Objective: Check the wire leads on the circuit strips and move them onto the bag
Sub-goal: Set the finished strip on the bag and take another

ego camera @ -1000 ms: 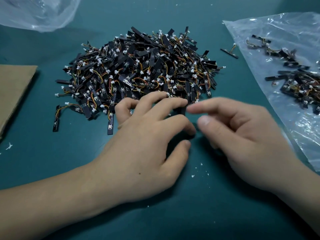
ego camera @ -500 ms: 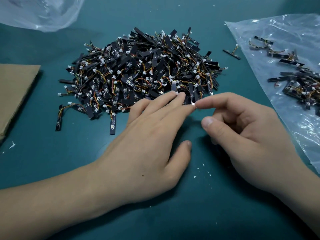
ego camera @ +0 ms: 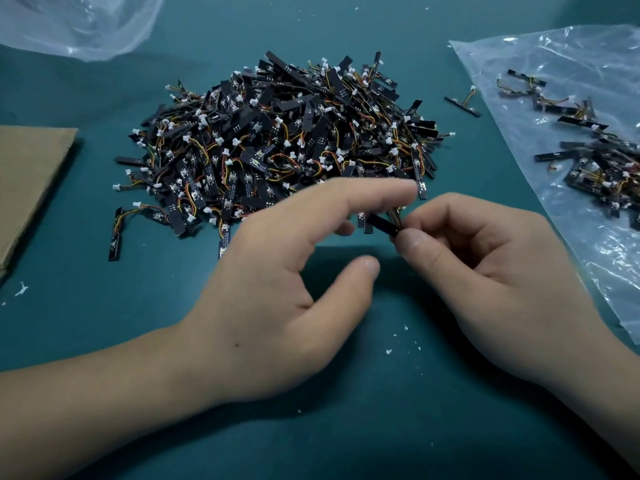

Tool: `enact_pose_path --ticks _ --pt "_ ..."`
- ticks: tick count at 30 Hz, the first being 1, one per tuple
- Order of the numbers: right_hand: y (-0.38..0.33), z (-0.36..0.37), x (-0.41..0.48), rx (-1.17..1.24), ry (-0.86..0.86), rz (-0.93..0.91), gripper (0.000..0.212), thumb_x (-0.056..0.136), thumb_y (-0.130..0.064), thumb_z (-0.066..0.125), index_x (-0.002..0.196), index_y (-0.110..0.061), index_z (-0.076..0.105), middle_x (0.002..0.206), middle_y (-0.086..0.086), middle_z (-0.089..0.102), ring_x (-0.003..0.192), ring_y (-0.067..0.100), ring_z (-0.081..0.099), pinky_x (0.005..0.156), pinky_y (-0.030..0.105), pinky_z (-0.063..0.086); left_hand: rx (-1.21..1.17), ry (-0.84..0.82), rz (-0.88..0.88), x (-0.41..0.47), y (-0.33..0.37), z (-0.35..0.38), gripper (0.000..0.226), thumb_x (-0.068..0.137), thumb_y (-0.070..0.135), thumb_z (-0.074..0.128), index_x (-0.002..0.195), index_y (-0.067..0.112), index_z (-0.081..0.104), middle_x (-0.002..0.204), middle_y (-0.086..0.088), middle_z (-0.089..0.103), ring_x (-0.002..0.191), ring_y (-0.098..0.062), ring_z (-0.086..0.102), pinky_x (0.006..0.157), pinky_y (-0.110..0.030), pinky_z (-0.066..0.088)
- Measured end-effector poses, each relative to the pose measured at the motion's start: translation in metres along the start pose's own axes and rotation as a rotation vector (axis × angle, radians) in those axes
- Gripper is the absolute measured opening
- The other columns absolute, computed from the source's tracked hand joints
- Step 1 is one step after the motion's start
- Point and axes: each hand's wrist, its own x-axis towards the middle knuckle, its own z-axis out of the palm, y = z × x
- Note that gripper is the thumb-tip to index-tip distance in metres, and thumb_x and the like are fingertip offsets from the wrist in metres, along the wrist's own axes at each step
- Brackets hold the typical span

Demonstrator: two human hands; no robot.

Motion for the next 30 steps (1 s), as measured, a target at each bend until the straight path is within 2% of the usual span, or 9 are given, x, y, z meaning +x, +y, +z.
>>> enact_pose_path --ticks 3,7,10,13,17,20,23,27,30 --pt "-0.001 -0.001 0.0 0.003 -0.01 -0.004 0.012 0.095 -0.036 0.066 0.087 -0.028 0.068 0.064 0.001 0.055 0.052 0.002 0.043 0.052 0.01 0.034 0.027 0.034 0.024 0.007 -0.005 -0.001 0.037 0.088 0.004 0.067 0.123 0.016 0.065 0.115 0.01 0.067 0.106 -0.021 0.064 0.086 -0.032 0.052" --pt "-0.003 -0.002 -0.002 0.008 -0.029 -0.035 0.011 0.096 -0.036 0.067 0.088 -0.029 0.068 0.065 -0.001 0.059 0.052 0.004 0.046 0.053 0.009 0.035 0.067 0.111 0.038 0.009 -0.009 -0.003 0.023 0.087 0.012 0.074 0.107 0.023 0.07 0.102 0.009 0.065 0.09 -0.026 0.062 0.075 -0.031 0.049" --pt "-0.003 -0.002 -0.003 0.028 -0.006 -0.043 0.01 0.096 -0.036 0.068 0.089 -0.03 0.069 0.067 -0.002 0.061 0.052 0.008 0.049 0.053 0.011 0.037 0.085 0.186 -0.023 0.01 -0.01 -0.004 0.027 0.083 0.025 0.079 0.106 0.031 0.066 0.092 0.011 0.062 0.081 -0.022 0.059 0.07 -0.024 0.044" --pt "-0.003 -0.003 -0.003 0.038 0.015 -0.066 0.01 0.096 -0.036 0.067 0.089 -0.029 0.069 0.068 -0.005 0.062 0.054 0.008 0.05 0.054 0.011 0.038 0.017 0.15 -0.075 0.01 -0.008 -0.003 0.015 0.085 0.032 0.077 0.098 0.03 0.07 0.082 0.015 0.063 0.071 -0.014 0.058 0.064 -0.019 0.041" --pt "-0.005 -0.001 -0.003 0.053 0.006 -0.048 0.012 0.094 -0.04 0.065 0.091 -0.03 0.071 0.068 -0.008 0.064 0.053 0.007 0.053 0.054 0.011 0.039 0.062 0.092 0.006 0.009 -0.002 -0.004 0.001 0.089 0.022 0.073 0.089 0.023 0.072 0.08 0.017 0.063 0.073 -0.009 0.059 0.066 -0.014 0.039" --pt "-0.006 -0.001 -0.002 0.17 0.003 0.005 0.024 0.098 -0.044 0.055 0.098 -0.028 0.073 0.067 -0.007 0.065 0.054 0.012 0.057 0.053 0.022 0.046 0.062 0.117 0.028 0.009 -0.002 -0.004 0.004 0.092 0.019 0.07 0.093 0.023 0.069 0.08 0.023 0.06 0.072 -0.008 0.057 0.065 -0.015 0.04" --pt "-0.006 -0.002 -0.001 0.171 -0.073 0.036 0.04 0.102 -0.045 0.043 0.091 -0.021 0.072 0.07 -0.004 0.067 0.058 0.01 0.06 0.055 0.017 0.045 0.056 0.13 0.066 0.009 -0.004 -0.003 0.006 0.093 0.018 0.069 0.093 0.023 0.067 0.083 0.023 0.06 0.074 -0.014 0.057 0.066 -0.02 0.042" --pt "-0.008 -0.003 0.0 0.083 -0.095 0.013 0.036 0.102 -0.046 0.045 0.076 -0.025 0.06 0.063 -0.005 0.061 0.054 0.013 0.055 0.053 0.019 0.041 0.046 0.106 0.065 0.008 -0.003 -0.003 0.006 0.095 0.02 0.066 0.1 0.023 0.068 0.086 0.018 0.063 0.077 -0.017 0.06 0.067 -0.026 0.046" --pt "-0.008 -0.004 0.0 0.108 -0.05 -0.003 0.032 0.1 -0.045 0.049 0.075 -0.027 0.056 0.062 -0.001 0.058 0.052 0.014 0.05 0.052 0.021 0.04 -0.085 0.073 -0.008 0.007 -0.001 -0.005 0.019 0.098 0.028 0.052 0.107 0.022 0.068 0.084 0.008 0.066 0.077 -0.019 0.063 0.068 -0.033 0.05"
